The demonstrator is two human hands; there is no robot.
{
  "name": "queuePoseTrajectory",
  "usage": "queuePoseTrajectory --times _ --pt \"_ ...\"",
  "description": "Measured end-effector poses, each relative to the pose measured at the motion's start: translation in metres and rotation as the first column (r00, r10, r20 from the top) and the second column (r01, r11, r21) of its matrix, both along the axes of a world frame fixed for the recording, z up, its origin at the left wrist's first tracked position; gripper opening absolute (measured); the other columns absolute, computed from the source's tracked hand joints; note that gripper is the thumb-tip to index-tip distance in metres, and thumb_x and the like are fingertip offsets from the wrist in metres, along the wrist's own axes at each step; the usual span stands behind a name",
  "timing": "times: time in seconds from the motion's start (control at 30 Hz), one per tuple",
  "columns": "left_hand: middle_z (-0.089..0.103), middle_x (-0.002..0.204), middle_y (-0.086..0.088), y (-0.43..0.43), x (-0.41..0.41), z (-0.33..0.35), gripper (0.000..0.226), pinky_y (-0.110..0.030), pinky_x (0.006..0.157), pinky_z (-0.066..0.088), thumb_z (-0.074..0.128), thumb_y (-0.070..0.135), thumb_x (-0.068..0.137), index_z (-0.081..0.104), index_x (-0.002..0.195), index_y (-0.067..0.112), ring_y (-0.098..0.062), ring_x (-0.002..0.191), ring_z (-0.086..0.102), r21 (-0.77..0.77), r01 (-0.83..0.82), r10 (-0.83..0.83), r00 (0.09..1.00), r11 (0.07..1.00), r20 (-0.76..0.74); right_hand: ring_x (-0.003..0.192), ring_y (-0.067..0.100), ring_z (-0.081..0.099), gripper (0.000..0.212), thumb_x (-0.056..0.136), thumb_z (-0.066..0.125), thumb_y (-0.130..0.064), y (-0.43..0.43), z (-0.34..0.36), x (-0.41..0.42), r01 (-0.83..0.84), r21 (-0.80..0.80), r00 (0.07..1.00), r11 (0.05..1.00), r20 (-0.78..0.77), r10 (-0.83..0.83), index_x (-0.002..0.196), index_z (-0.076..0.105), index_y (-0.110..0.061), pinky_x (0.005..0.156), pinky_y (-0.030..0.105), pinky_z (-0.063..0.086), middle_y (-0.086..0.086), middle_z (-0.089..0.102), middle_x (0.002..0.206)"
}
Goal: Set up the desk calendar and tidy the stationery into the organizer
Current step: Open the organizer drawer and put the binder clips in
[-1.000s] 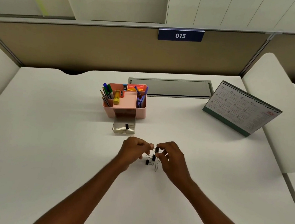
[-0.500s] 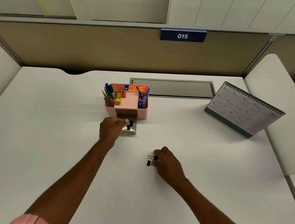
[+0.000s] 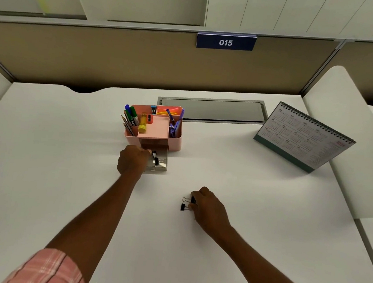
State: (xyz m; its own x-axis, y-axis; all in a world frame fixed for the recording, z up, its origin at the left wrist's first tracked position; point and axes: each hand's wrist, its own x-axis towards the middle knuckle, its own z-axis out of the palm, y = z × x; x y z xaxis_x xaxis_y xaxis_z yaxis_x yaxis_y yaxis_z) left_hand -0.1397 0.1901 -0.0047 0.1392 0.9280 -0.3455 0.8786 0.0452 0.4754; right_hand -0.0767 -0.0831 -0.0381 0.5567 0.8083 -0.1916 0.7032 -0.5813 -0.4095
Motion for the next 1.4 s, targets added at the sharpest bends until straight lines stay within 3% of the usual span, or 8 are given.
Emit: queuePoseTrajectory --times 0.27,0.47,0.73,0.9,1.0,1.13,1.27,1.4 --pt "0.072 0.095 -0.01 0.001 0.001 -0.003 0.037 -0.035 0.069 0.051 0.072 0.044 0.093 0.067 0.101 0.008 -0.029 0.084 0.068 0.053 0.098 -0.091 0.99 0.994 -0.112 0.096 0.023 0.059 0.018 0.096 0.062 -0.029 -0.004 0.0 -0.003 0.005 -0.013 0.999 1.0 0.035 -0.005 0.112 0.062 -0.02 0.066 0.033 0.046 -0.001 0.056 0.107" --pt "0.067 0.091 -0.008 0.003 -0.001 -0.003 0.04 -0.035 0.069 0.05 0.072 0.047 0.092 0.067 0.1 0.008 -0.026 0.079 0.062 0.059 0.113 -0.104 0.985 0.992 -0.141 0.096 0.024 0.06 0.017 0.097 0.061 -0.028 -0.006 0.003 -0.001 0.01 -0.013 0.999 1.0 0.033 -0.01 0.111 0.063 -0.019 0.067 0.034 0.047 -0.001 0.056 0.108" --pt "0.077 0.094 0.002 -0.045 -0.008 0.017 0.025 -0.031 0.073 0.051 0.072 0.042 0.093 0.079 0.099 0.019 -0.017 0.08 0.063 0.17 0.182 -0.205 0.97 0.968 0.129 0.098 0.021 0.062 0.022 0.098 0.059 -0.03 -0.009 0.018 0.005 0.073 0.098 0.997 0.993 -0.008 -0.072 0.119 0.062 -0.022 0.072 0.036 0.053 -0.003 0.055 0.111" --pt "0.076 0.08 0.011 -0.09 -0.024 0.03 0.042 -0.03 0.066 0.057 0.072 0.067 0.082 0.077 0.083 0.025 -0.015 0.066 0.069 -0.151 0.402 -0.354 0.895 0.903 0.271 0.093 0.013 0.063 0.027 0.099 0.059 -0.038 0.001 0.034 0.007 0.075 0.198 0.997 0.977 -0.019 -0.072 0.123 0.061 -0.029 0.07 0.031 0.053 -0.009 0.056 0.111" --pt "0.079 0.08 0.007 -0.102 -0.029 0.033 0.037 -0.021 0.053 0.045 0.076 0.057 0.085 0.079 0.085 0.02 -0.015 0.056 0.062 -0.291 0.456 -0.328 0.858 0.841 0.396 0.087 0.012 0.063 0.026 0.099 0.059 -0.038 0.008 0.043 0.008 0.059 0.244 0.998 0.968 0.001 -0.061 0.123 0.062 -0.028 0.067 0.028 0.051 -0.009 0.058 0.11" --pt "0.079 0.079 0.004 -0.104 -0.029 0.036 0.027 -0.022 0.052 0.042 0.08 0.044 0.087 0.08 0.084 0.017 -0.017 0.056 0.057 -0.311 0.421 -0.24 0.842 0.852 0.483 0.087 0.012 0.064 0.028 0.099 0.06 -0.037 0.011 0.05 0.008 0.054 0.265 0.998 0.963 0.007 -0.058 0.126 0.062 -0.028 0.066 0.026 0.05 -0.009 0.059 0.112" --pt "0.078 0.076 0.005 -0.101 -0.03 0.038 0.027 -0.024 0.055 0.045 0.079 0.045 0.088 0.08 0.083 0.019 -0.016 0.057 0.056 -0.293 0.348 -0.178 0.86 0.89 0.479 0.093 0.011 0.064 0.047 0.097 0.064 -0.04 0.01 0.049 0.006 0.068 0.232 0.998 0.97 -0.012 -0.067 0.141 0.052 -0.027 0.069 0.026 0.047 -0.009 0.059 0.118" --pt "0.076 0.079 0.003 -0.084 -0.027 0.041 0.023 -0.024 0.053 0.044 0.077 0.041 0.091 0.079 0.086 0.018 -0.015 0.058 0.055 -0.258 0.221 -0.086 0.89 0.94 0.448 0.107 0.013 0.063 0.053 0.094 0.068 -0.043 0.009 0.041 0.0 0.019 0.148 0.998 0.989 -0.069 -0.009 0.141 0.053 -0.025 0.077 0.028 0.05 -0.006 0.057 0.125"
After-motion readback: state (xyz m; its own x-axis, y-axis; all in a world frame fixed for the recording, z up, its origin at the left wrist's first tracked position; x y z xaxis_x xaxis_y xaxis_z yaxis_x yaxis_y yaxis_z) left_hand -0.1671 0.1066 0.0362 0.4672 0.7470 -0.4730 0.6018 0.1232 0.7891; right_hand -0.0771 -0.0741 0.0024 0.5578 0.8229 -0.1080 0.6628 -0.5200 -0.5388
